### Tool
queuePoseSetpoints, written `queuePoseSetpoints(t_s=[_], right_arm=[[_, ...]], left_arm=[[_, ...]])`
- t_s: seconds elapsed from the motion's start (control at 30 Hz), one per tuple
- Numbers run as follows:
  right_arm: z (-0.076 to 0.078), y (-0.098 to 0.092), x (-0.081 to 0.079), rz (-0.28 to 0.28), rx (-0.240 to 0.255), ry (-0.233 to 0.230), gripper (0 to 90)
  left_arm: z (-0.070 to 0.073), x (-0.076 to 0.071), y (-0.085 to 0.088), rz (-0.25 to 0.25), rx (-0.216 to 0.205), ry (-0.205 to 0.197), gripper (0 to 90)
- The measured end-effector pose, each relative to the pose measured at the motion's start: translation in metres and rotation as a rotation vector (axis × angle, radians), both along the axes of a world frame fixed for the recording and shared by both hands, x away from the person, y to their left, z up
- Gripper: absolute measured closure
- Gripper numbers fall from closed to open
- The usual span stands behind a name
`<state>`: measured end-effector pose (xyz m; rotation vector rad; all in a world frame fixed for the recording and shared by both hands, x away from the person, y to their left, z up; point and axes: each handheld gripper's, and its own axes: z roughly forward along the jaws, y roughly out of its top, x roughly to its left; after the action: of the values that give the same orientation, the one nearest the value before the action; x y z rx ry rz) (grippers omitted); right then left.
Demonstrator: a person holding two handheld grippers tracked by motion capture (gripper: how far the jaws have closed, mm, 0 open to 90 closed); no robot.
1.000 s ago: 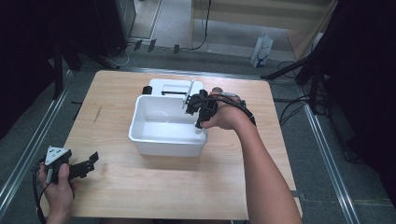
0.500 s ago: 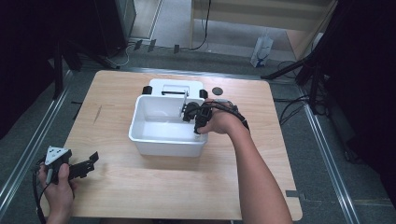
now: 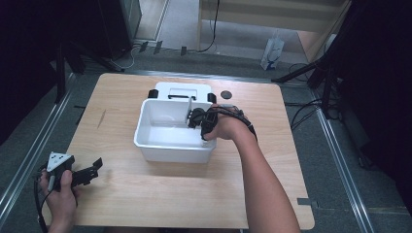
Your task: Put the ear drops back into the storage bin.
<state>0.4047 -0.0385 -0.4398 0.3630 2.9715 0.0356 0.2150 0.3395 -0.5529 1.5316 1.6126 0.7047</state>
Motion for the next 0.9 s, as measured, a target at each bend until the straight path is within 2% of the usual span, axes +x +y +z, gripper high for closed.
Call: queuePoseSetpoints(t_s=[0.33,0.43,0.5,0.63,0.7,0.83,0.87,0.9], right_arm=[[0.000,-0.001,0.001,-0.009,0.006,0.004,70.7],[0.001,-0.001,0.000,0.002,0.017,0.002,63.3],[0.003,-0.002,-0.001,-0.002,0.024,-0.004,61.5],[0.018,-0.006,0.000,-0.057,0.098,-0.020,57.4],[0.027,-0.007,-0.002,-0.075,0.130,-0.012,55.6],[0.039,-0.009,-0.005,-0.079,0.160,-0.020,53.0],[0.044,-0.009,-0.006,-0.083,0.165,-0.022,51.0],[0.050,-0.010,-0.009,-0.086,0.173,-0.030,42.2]], left_arm=[[0.000,0.000,0.000,0.000,-0.001,0.000,0.4],[0.000,0.000,0.001,-0.002,-0.002,0.002,0.4],[0.000,0.000,0.001,-0.002,-0.001,0.003,0.4],[0.000,0.000,0.000,0.001,-0.005,0.001,0.4],[0.000,0.000,0.000,0.001,-0.004,0.002,0.4],[0.000,0.000,0.000,0.001,-0.002,0.003,0.4],[0.000,0.000,0.000,0.001,-0.002,0.003,0.4],[0.000,0.000,0.000,0.000,-0.002,0.003,0.4]])
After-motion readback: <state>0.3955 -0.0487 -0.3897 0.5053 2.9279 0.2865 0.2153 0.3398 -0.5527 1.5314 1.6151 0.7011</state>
